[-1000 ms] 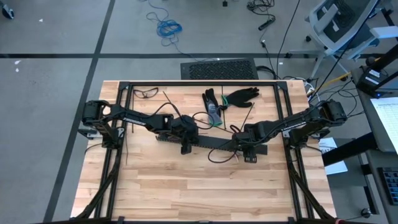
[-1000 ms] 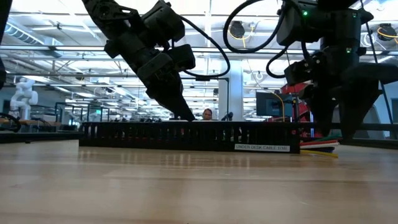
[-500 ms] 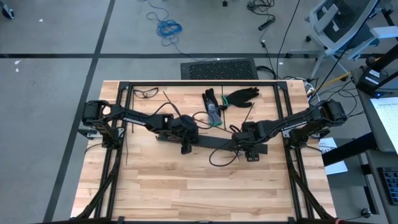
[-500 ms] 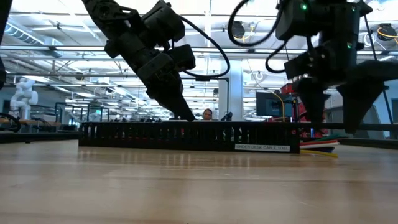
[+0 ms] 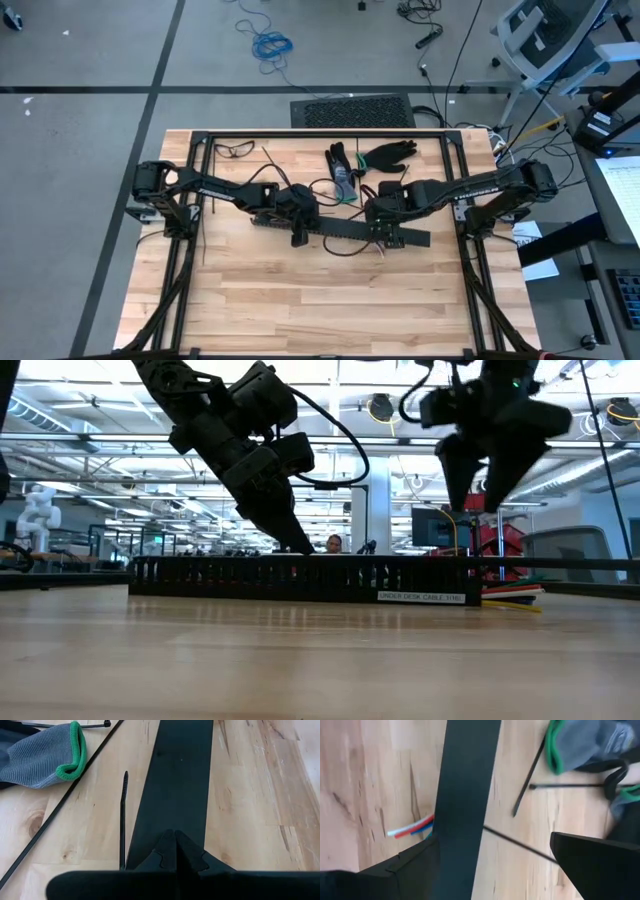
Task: Ziptie cables
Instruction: Close the black cable duct
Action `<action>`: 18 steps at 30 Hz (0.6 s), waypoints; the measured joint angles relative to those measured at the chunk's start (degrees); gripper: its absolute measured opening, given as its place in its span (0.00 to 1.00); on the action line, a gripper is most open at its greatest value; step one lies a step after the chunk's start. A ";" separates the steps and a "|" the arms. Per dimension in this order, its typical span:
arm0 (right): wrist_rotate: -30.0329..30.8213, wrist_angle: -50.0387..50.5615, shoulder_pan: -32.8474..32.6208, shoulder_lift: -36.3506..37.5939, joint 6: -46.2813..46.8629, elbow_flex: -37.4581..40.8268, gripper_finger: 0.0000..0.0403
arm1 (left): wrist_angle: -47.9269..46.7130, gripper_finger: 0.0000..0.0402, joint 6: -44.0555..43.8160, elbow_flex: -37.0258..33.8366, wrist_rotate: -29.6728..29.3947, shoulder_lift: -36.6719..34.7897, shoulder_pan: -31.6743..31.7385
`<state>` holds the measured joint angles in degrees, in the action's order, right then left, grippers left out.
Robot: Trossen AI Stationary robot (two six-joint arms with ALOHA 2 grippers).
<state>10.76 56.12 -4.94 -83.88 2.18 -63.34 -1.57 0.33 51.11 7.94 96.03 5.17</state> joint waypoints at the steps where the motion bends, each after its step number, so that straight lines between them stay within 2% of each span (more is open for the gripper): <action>1: -0.02 -0.08 0.23 0.00 0.00 -0.43 0.91 | -0.02 0.00 -0.01 0.00 -0.01 -0.17 0.00; 10: -0.22 0.02 1.23 -0.02 0.00 -0.76 0.91 | 0.01 0.00 -0.03 -0.11 1.73 -1.53 0.04; 18: -1.36 -0.10 1.21 -0.02 -0.10 -0.76 0.91 | 0.71 0.06 -0.01 0.48 1.94 -2.34 0.02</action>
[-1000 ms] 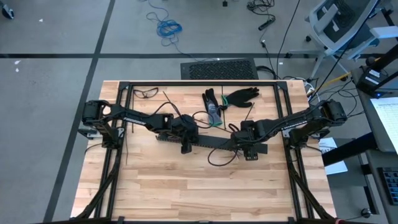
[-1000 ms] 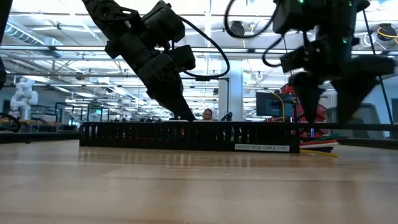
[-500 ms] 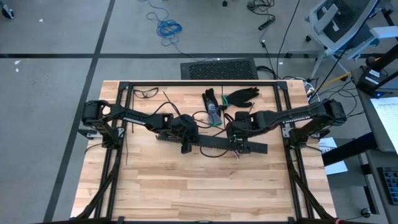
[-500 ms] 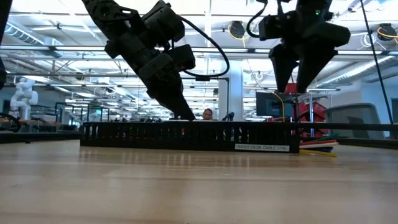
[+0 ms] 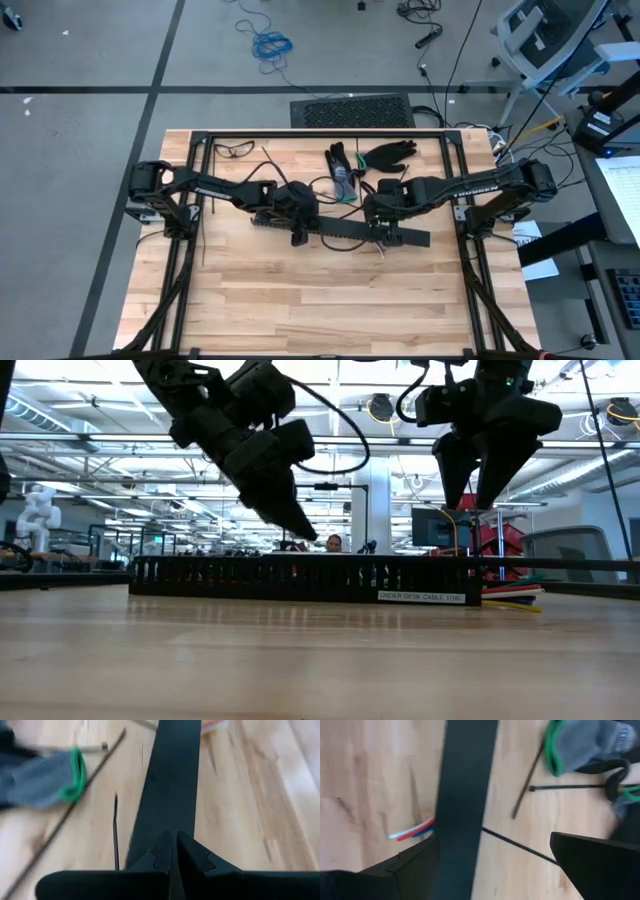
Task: Ziptie cables
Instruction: Close the black cable duct
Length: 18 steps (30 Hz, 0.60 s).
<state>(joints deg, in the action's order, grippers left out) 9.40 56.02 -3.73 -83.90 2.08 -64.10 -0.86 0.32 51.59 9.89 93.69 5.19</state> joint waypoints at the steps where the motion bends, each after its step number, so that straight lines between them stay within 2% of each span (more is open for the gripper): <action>1: -0.89 -0.23 0.00 0.00 -0.01 0.00 0.91 | 0.22 0.06 0.02 0.59 0.00 -0.04 0.02; 6: 1.00 -2.09 -0.02 0.00 -1.35 0.00 0.91 | -2.36 0.07 4.98 5.34 -1.45 -3.01 1.52; 9: 3.07 -1.91 0.03 0.00 -0.36 0.00 0.91 | -8.59 0.07 10.65 9.33 -3.65 -6.92 3.91; 12: 1.11 -1.18 0.02 0.00 1.59 0.04 0.91 | -18.12 0.07 15.90 12.59 -2.74 -12.05 7.98; 14: -0.20 -0.41 -0.04 0.00 3.91 0.15 0.91 | -26.72 0.07 17.77 12.81 2.14 -15.06 12.20; 18: -0.75 -0.97 -0.91 0.00 9.34 1.42 0.91 | -46.96 0.07 19.65 11.27 16.02 -18.79 21.83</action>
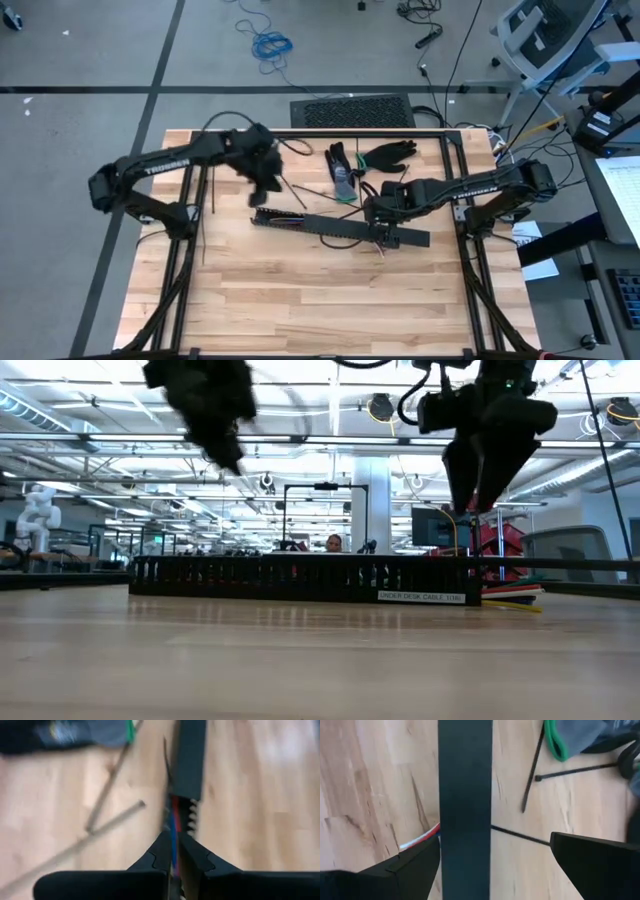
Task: Ziptie cables
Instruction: Close the black cable duct
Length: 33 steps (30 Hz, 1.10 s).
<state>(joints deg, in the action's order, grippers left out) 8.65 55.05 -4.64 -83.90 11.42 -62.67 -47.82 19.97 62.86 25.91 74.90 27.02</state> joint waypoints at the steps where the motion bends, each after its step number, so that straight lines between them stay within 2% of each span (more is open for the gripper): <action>1: 0.03 -0.68 -0.33 0.00 0.60 0.42 0.91 | -2.23 0.07 -0.07 -0.16 2.68 -0.46 1.93; 3: -0.01 -4.09 -1.06 0.00 1.71 1.47 0.91 | -6.61 0.09 0.24 -0.24 6.21 -1.12 4.97; 6: -0.16 -7.76 -2.07 0.00 3.49 2.92 0.91 | -9.13 0.18 0.74 -0.29 8.19 -0.16 6.50; 14: 0.04 -9.16 -4.00 0.00 7.63 3.73 0.91 | -8.32 0.56 1.78 -0.34 12.54 8.43 2.09; 16: 0.21 -9.12 -4.30 0.00 7.66 3.75 0.91 | -7.48 0.64 3.20 -0.34 12.54 10.10 0.36; 18: 0.23 -8.86 -4.53 0.00 7.92 3.73 0.91 | -6.76 0.69 3.38 -0.34 9.85 11.75 -1.69; 20: 0.23 -8.61 -4.53 0.00 8.06 3.73 0.91 | -6.53 0.72 3.52 -0.34 5.97 13.32 -3.48; 25: 1.88 -8.15 -4.49 0.00 7.73 3.73 0.91 | -5.81 0.73 4.41 -0.37 1.14 16.19 -6.01; 30: 2.17 -8.11 -4.49 0.00 7.63 3.73 0.91 | -2.54 0.73 0.90 -2.37 0.01 19.13 -5.94; 33: 2.14 -7.85 -4.49 0.00 7.65 3.73 0.91 | -2.61 0.73 -2.15 -3.35 -2.62 19.60 -6.05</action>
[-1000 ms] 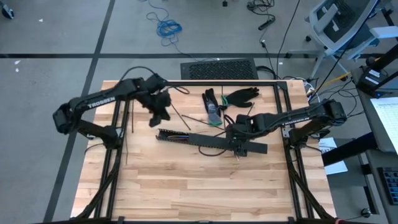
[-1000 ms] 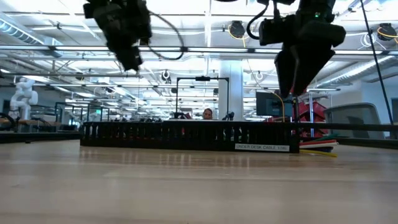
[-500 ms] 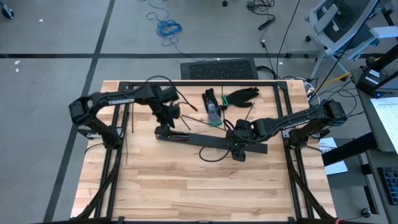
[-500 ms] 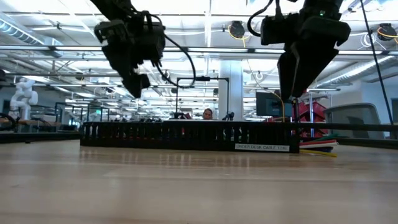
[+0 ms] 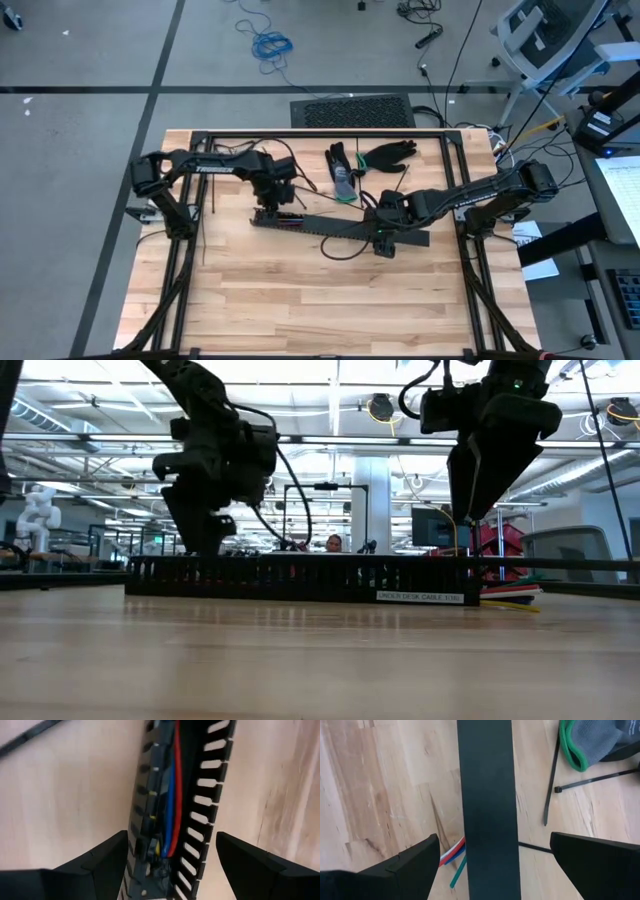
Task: Ziptie cables
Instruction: Close the black cable duct
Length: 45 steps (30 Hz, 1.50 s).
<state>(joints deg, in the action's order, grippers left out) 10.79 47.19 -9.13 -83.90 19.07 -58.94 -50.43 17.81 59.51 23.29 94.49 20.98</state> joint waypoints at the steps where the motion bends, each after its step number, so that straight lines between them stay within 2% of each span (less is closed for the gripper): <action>1: 0.02 -0.03 0.00 0.00 0.03 0.00 0.91 | 0.22 0.73 -0.90 -0.14 -0.23 -0.04 0.02; 6: 0.00 -0.10 0.02 0.00 -0.39 0.00 0.91 | 2.13 0.73 -2.50 -0.89 -2.43 -0.07 -0.65; 12: 0.00 1.08 0.02 0.00 -0.87 -0.02 0.91 | 3.88 0.73 -3.43 -3.89 -7.99 -0.11 -4.78; 17: 0.12 1.96 0.02 0.00 -1.12 -0.02 0.91 | 4.00 0.73 -7.46 -3.90 -6.47 -0.58 -6.52; 25: 1.60 1.93 0.20 0.00 -2.45 -0.04 0.91 | 3.07 0.73 -12.17 -1.18 -8.69 -9.25 -5.43; 28: 1.60 1.92 0.47 0.00 -3.36 -0.04 0.91 | 0.78 0.73 -13.91 -1.37 -11.04 -12.95 -7.91; 30: 1.62 1.91 0.61 0.00 -3.48 -0.04 0.91 | -1.98 0.73 -13.29 -2.13 -14.21 -13.23 -11.00; 32: 1.63 1.84 0.88 0.00 -3.45 -0.04 0.91 | -2.62 0.73 -13.48 -3.38 -14.72 -13.24 -13.61; 35: 1.66 1.78 0.92 0.00 -3.39 -0.04 0.91 | 2.32 0.73 -16.04 -5.85 -15.61 -13.37 -16.14; 40: 1.45 1.39 0.92 -0.02 -3.23 -0.04 0.91 | 9.22 0.73 -20.24 -9.85 -17.73 -13.36 -16.78; 45: 1.40 1.34 0.92 -0.02 -3.02 -0.04 0.91 | 11.20 0.73 -20.96 -15.11 -19.01 -13.26 -17.76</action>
<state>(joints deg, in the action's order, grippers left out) 12.19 48.54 -8.21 -83.92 16.05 -58.98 -39.23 -3.15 44.39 4.29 81.23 3.22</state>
